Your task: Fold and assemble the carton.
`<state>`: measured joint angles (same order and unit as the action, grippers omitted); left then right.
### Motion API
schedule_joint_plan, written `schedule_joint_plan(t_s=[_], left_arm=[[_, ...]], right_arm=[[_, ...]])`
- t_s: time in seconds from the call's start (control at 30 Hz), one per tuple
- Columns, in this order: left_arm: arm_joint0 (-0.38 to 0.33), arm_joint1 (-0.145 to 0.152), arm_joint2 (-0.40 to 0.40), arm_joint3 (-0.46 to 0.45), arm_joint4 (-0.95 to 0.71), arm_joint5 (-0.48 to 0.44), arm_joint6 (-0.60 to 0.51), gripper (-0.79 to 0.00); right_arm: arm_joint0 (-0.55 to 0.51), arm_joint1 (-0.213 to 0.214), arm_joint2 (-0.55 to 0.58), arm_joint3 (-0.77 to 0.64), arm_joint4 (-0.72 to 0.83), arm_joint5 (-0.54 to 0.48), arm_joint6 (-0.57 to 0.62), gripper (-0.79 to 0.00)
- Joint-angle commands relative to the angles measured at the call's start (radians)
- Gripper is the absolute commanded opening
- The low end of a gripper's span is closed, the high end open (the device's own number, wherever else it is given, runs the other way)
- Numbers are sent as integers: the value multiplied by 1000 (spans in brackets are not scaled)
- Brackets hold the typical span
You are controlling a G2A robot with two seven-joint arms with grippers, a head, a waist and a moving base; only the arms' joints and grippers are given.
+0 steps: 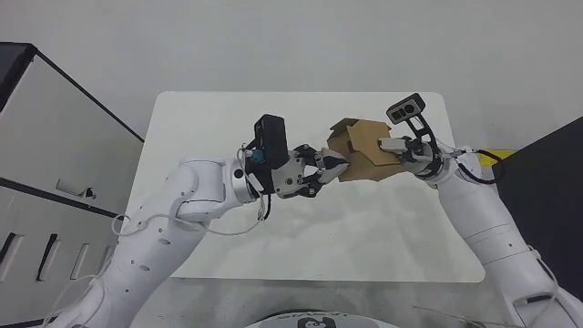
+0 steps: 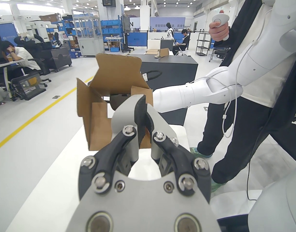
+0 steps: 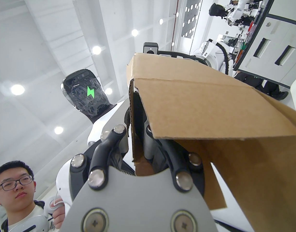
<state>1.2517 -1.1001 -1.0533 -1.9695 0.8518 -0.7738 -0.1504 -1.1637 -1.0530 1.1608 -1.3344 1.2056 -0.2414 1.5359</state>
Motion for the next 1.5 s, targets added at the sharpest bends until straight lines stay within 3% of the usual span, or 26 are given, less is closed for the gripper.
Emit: schedule_joint_plan(t_s=[0.0,0.3,0.53,1.1,1.47], left_arm=[[5,1,-13,-7,10,5,11,-785],[45,1,-81,-56,136,78,153,-785],[69,0,-91,-68,195,104,213,-785],[1,-18,24,-29,102,58,95,-785],[-54,-31,79,-9,73,81,-3,-785]], right_arm=[[0,0,-1,0,2,5,0,-785],[-9,4,-6,-16,18,33,0,-785],[-15,11,-7,-29,15,42,0,-785],[-1,20,-8,-10,-166,23,-4,-785],[-5,16,-1,-16,-221,29,-25,-785]])
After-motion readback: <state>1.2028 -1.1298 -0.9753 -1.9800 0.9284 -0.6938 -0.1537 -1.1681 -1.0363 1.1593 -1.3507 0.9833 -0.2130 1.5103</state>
